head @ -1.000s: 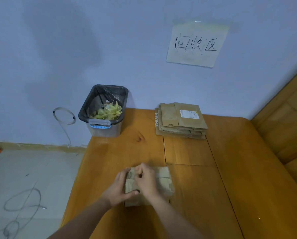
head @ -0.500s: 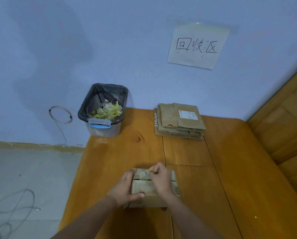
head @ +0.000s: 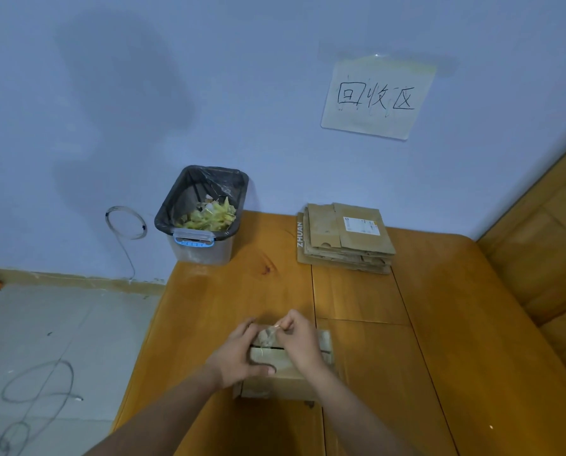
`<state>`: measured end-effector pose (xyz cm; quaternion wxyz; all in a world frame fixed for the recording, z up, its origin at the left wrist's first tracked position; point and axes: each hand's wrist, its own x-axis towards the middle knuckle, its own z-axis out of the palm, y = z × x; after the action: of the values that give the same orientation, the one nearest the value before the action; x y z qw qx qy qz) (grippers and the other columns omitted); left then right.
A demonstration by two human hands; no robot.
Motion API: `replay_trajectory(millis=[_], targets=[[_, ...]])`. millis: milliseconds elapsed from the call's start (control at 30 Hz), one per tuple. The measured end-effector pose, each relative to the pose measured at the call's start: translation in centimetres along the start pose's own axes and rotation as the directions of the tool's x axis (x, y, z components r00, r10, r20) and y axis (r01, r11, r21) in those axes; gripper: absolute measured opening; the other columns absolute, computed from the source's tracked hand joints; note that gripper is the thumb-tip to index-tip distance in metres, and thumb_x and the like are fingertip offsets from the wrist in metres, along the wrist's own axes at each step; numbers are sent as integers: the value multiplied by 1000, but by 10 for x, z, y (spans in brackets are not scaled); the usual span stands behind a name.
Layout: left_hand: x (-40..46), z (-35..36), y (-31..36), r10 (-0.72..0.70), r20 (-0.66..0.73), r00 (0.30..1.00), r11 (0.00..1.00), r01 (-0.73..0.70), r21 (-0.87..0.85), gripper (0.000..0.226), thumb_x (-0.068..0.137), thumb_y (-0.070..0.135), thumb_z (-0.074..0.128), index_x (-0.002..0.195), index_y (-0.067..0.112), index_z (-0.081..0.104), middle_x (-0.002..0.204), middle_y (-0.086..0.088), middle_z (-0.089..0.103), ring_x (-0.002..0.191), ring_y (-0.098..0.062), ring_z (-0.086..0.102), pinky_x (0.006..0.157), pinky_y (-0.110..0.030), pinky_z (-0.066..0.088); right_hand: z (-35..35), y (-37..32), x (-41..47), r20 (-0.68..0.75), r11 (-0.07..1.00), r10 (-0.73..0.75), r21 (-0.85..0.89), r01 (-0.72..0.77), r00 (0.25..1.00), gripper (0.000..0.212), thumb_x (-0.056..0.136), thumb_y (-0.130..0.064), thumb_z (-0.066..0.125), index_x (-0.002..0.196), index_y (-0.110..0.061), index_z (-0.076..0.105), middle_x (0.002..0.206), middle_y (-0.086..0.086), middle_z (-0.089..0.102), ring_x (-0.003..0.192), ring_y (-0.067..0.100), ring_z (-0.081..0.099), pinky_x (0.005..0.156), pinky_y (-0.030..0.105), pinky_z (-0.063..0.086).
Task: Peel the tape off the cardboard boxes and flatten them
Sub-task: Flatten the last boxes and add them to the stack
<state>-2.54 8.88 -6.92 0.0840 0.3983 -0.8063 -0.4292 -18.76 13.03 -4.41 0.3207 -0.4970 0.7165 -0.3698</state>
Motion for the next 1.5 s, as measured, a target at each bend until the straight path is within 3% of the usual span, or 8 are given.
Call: replay_trajectory(millis=[133, 267, 400, 667, 867, 1033, 1133, 1500], targets=[[-3, 4, -5, 3, 69, 998, 997, -8, 72, 107, 61, 68, 75, 147, 32, 23, 160, 2, 2, 149, -14, 4, 117, -40, 25, -4, 8, -6, -23, 1000, 18, -22, -19, 1000, 34, 83, 2, 61, 66, -22, 44, 72, -2, 57, 68, 11, 53, 62, 16, 40], [-7, 16, -8, 1, 44, 999, 998, -4, 67, 99, 68, 54, 80, 146, 26, 26, 150, 5, 13, 141, -15, 26, 111, -25, 30, -4, 14, -12, -29, 999, 38, 12, -37, 999, 32, 83, 1, 62, 66, -20, 44, 73, 2, 58, 67, 11, 53, 62, 18, 42], [-8, 18, -8, -4, 33, 999, 996, 1, 90, 97, 71, 52, 79, 146, 22, 25, 150, 2, 14, 137, -14, 28, 109, -18, 26, -8, 14, -17, -41, 988, 77, 139, -70, 996, 26, 84, 0, 62, 71, -15, 44, 80, 17, 59, 71, 17, 53, 66, 27, 44], [-11, 16, -6, -8, 29, 1000, 991, 4, 136, 97, 73, 53, 77, 148, 22, 25, 153, -2, 13, 139, -18, 25, 110, -20, 25, -14, 9, -16, -46, 943, 138, 310, -117, 989, 27, 80, 6, 57, 70, -14, 41, 73, 7, 53, 66, 14, 49, 62, 19, 42], [-12, 9, -7, -14, 33, 999, 983, 8, 183, 99, 73, 55, 76, 150, 20, 25, 155, -4, 10, 141, -20, 24, 115, -26, 25, -18, 7, -11, 20, 799, 277, 550, -242, 961, 29, 86, 9, 49, 69, -13, 40, 64, 2, 46, 60, 14, 43, 66, 36, 42], [-13, 3, -8, -26, 17, 1000, 983, 22, 181, 100, 72, 54, 77, 150, 20, 25, 154, -4, 11, 142, -22, 23, 116, -27, 25, -22, 2, -6, 40, 687, 330, 674, -269, 943, 29, 91, 10, 48, 71, -10, 40, 63, 5, 46, 54, 14, 44, 45, 23, 42], [-13, 0, -10, -19, 29, 999, 978, 13, 208, 100, 71, 55, 77, 149, 20, 26, 153, -4, 14, 139, -21, 26, 114, -29, 28, -20, 2, -5, 46, 657, 352, 699, -281, 935, 27, 92, 8, 49, 73, -9, 40, 65, 6, 47, 54, 13, 46, 47, 24, 47], [-11, -8, -12, -30, 20, 999, 979, 25, 203, 100, 70, 57, 76, 149, 19, 27, 148, 0, 17, 135, -20, 29, 113, -28, 29, -29, -2, 3, -165, 790, 289, 598, -138, 943, 26, 89, 5, 50, 75, -15, 40, 73, 2, 46, 62, 9, 47, 57, 22, 50]])
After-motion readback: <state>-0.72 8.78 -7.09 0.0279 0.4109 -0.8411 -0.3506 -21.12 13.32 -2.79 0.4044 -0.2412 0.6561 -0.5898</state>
